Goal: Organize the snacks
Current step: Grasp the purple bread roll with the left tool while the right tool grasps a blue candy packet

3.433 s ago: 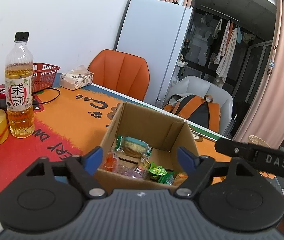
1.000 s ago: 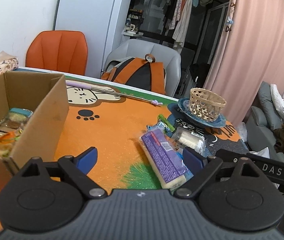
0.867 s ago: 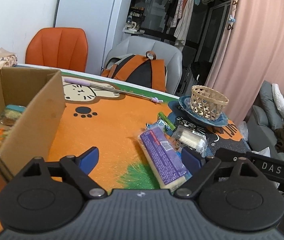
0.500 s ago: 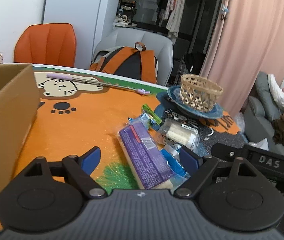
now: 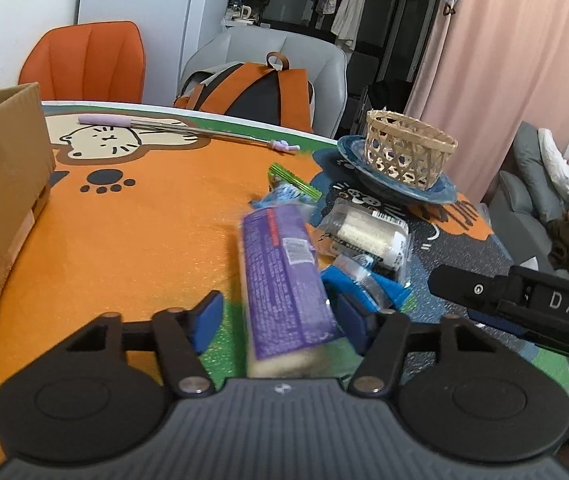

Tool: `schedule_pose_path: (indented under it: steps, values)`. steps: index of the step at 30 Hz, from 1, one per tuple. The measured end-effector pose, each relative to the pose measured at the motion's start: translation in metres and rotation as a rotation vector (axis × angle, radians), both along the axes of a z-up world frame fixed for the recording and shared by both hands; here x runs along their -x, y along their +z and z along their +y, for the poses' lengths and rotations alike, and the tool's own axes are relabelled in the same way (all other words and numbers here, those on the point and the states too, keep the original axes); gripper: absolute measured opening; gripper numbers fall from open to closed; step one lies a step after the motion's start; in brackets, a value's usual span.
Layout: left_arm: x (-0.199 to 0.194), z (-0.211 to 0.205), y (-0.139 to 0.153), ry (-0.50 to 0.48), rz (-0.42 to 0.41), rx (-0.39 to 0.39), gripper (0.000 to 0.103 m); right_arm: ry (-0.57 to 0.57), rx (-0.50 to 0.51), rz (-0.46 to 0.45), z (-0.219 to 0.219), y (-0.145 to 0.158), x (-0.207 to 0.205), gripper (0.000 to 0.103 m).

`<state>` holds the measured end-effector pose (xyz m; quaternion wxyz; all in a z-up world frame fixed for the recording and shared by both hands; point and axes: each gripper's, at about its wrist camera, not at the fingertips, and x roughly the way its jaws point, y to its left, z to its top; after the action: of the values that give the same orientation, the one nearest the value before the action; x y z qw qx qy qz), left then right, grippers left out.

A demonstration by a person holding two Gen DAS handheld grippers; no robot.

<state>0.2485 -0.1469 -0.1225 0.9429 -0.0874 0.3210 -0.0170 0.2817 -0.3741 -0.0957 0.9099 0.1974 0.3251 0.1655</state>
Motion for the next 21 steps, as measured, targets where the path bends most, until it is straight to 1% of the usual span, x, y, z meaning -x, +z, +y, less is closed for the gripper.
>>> schedule_pose_path:
  steps: [1,2,3,6,10,16,18,21]
  values:
    - [0.000,0.000,0.000,-0.001,0.001,-0.012,0.051,0.006,0.001,0.000,0.002,0.000,0.000,0.064]
    - [0.001,0.001,0.000,0.000,0.002,-0.016,0.049,0.014,-0.001,-0.002,0.003,0.001,0.000,0.064]
    - [0.001,0.003,0.001,0.005,0.004,-0.015,0.043,0.022,-0.001,-0.005,0.006,0.001,0.000,0.064]
    - [0.002,0.009,0.001,0.005,0.008,-0.008,0.036,0.045,0.015,-0.012,0.016,0.003,-0.001,0.064]
    - [0.007,0.016,0.002,0.018,0.011,-0.014,0.034,0.082,0.027,-0.012,0.029,0.005,-0.001,0.064]
    - [0.015,0.040,0.003,0.066,0.014,0.006,0.033,0.105,0.061,0.000,0.045,0.007,-0.003,0.064]
    - [0.018,0.045,0.004,0.075,0.014,0.011,0.033,0.104,0.070,0.008,0.050,0.007,-0.004,0.065]
    - [0.022,0.051,0.004,0.077,0.011,0.018,0.033,0.104,0.093,0.010,0.059,0.007,-0.006,0.072]
